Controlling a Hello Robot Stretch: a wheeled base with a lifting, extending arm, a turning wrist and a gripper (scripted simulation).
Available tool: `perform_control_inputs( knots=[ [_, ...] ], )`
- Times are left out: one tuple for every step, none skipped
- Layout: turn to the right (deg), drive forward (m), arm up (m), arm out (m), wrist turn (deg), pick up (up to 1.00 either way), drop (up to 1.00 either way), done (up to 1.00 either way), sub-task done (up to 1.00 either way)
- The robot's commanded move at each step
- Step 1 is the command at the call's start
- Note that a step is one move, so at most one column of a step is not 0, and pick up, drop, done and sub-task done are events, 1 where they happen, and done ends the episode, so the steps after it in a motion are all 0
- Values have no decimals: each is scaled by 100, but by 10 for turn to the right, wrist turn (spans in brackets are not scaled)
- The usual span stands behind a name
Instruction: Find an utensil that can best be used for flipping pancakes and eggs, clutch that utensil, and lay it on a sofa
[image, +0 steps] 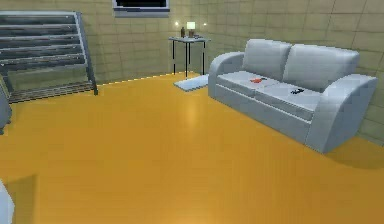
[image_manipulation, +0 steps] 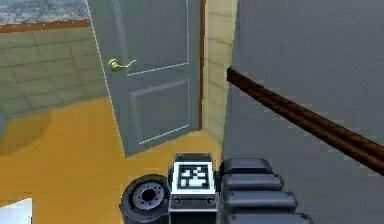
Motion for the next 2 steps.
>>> perform_control_inputs(
  knots=[
    [0, 10, 0, 0, 0, 0, 0, 0, 0],
    [90, 0, 0, 0, 0, 0, 0, 0, 0]
  ],
)
